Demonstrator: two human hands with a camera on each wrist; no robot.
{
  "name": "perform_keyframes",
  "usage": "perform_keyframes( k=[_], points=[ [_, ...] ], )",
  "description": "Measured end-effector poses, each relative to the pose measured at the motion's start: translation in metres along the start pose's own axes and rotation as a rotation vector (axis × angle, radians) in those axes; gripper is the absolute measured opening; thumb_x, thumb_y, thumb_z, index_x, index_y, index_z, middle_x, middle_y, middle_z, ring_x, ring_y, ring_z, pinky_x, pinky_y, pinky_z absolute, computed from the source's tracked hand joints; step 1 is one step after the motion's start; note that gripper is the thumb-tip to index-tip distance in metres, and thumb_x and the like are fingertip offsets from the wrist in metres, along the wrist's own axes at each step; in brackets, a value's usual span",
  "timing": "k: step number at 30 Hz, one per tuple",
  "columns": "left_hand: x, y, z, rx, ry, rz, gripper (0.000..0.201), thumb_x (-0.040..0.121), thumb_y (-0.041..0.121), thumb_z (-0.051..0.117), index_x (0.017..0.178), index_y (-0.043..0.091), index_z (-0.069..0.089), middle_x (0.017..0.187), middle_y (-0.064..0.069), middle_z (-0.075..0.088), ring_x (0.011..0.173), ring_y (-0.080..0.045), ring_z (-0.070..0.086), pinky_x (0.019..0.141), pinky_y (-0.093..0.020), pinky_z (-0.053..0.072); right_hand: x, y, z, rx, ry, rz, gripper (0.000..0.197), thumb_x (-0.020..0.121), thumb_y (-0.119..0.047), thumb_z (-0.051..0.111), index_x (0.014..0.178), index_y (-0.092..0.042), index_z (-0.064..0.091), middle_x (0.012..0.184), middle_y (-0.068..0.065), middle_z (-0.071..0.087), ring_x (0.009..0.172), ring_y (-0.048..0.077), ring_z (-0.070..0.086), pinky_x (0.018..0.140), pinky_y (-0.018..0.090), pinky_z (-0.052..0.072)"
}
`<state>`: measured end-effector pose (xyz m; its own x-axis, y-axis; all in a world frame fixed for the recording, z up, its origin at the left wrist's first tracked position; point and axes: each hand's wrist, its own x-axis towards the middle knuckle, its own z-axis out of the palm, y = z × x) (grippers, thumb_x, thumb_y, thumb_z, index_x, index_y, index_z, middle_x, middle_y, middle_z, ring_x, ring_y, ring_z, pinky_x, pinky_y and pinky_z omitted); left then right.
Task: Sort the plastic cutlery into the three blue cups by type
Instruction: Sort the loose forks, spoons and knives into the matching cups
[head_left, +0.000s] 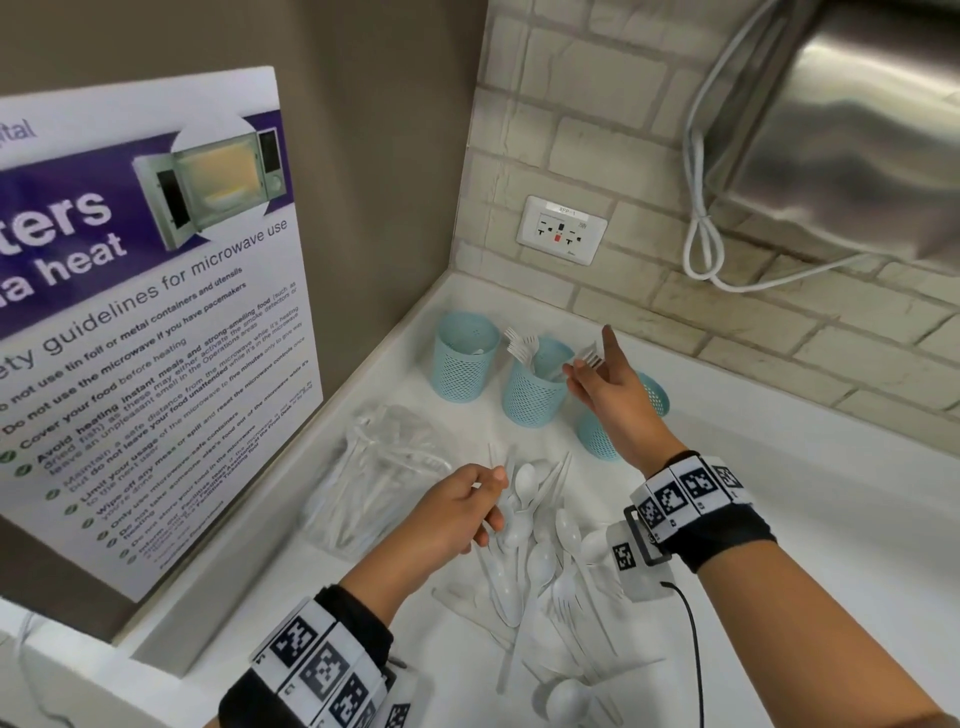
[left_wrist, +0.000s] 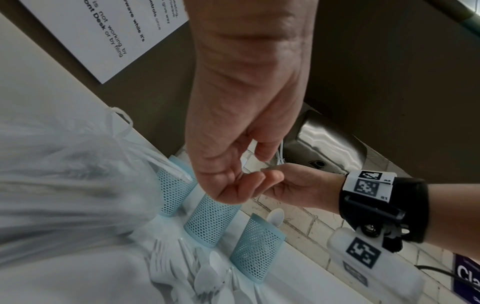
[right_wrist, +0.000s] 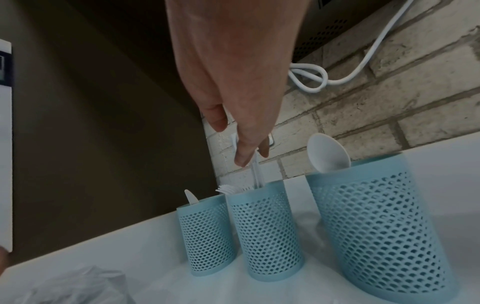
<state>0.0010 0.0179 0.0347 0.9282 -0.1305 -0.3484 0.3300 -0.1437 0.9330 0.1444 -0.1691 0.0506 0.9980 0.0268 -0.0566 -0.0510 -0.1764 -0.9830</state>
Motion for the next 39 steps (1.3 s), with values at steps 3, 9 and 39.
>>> perform_keyframes(
  k=[3,9,39],
  points=[
    [0.000,0.000,-0.001,0.004,0.001,-0.002,0.030,0.098,0.042,0.041,0.110,0.020,0.058,0.071,0.008,0.061,0.058,-0.007,0.051,0.060,-0.021,0.040,0.000,-0.002,0.002,-0.117,-0.004,-0.007,0.068,0.098,-0.022,0.052,0.152,-0.028,0.011,0.121,0.001,0.059,0.120,0.020,0.057,0.110,0.042,0.039],
    [0.000,0.000,-0.003,0.006,0.000,-0.007,0.030,0.098,0.041,0.041,0.111,0.019,0.057,0.072,0.008,0.061,0.059,-0.007,0.052,0.061,-0.021,0.041,-0.002,-0.006,0.007,-0.376,-0.030,-0.054,0.062,0.099,-0.016,0.046,0.153,-0.024,0.015,0.153,0.002,0.032,0.130,0.021,0.047,0.105,0.028,0.035],
    [-0.001,-0.008,0.003,0.089,-0.092,-0.098,0.022,0.097,0.037,0.044,0.111,0.024,0.055,0.080,0.009,0.066,0.064,-0.008,0.056,0.065,-0.021,0.043,-0.117,0.090,-0.003,-1.127,-0.310,0.396,0.110,0.067,-0.065,0.072,0.148,-0.015,0.014,0.136,0.009,0.025,0.127,0.030,0.033,0.101,0.039,0.037]
  ],
)
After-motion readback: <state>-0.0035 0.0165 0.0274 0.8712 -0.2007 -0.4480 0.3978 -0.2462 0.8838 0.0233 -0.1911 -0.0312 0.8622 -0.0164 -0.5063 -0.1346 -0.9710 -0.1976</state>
